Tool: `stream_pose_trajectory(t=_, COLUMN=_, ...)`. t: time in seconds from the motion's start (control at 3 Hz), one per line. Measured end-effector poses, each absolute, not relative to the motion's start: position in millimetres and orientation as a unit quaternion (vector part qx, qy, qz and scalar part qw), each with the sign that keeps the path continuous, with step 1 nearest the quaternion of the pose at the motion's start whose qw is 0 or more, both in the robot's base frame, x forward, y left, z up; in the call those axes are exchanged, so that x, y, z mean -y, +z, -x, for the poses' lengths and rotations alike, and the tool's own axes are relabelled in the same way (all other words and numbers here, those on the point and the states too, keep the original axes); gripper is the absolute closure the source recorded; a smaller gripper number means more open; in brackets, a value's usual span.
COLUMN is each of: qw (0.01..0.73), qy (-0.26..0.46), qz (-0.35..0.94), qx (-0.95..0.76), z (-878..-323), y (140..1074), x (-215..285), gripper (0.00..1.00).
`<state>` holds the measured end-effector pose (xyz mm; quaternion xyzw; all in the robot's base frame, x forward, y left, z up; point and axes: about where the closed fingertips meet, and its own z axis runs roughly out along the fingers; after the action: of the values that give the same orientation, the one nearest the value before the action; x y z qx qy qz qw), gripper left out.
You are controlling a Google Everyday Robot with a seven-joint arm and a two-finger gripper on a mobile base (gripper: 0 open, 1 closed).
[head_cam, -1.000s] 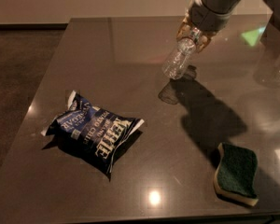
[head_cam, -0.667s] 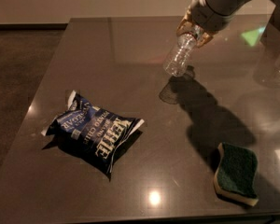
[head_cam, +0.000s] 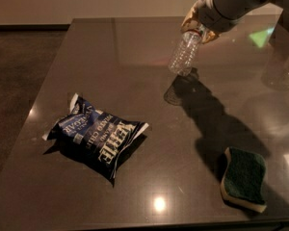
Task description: Place water bottle upright
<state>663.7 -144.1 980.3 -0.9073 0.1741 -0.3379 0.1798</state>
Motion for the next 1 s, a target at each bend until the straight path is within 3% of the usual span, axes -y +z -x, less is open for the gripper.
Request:
stream_pose_trajectory(t=0.33, qw=0.178, qy=-0.345, qz=0.908, qx=-0.155, z=-664.3, y=983.3, x=141.8, gripper=1.00)
stream_pose_trajectory(t=1.0, qw=0.250, qy=-0.375, qz=0.889, qx=-0.084, z=-684.9, y=992.6, x=142.1, gripper=1.00)
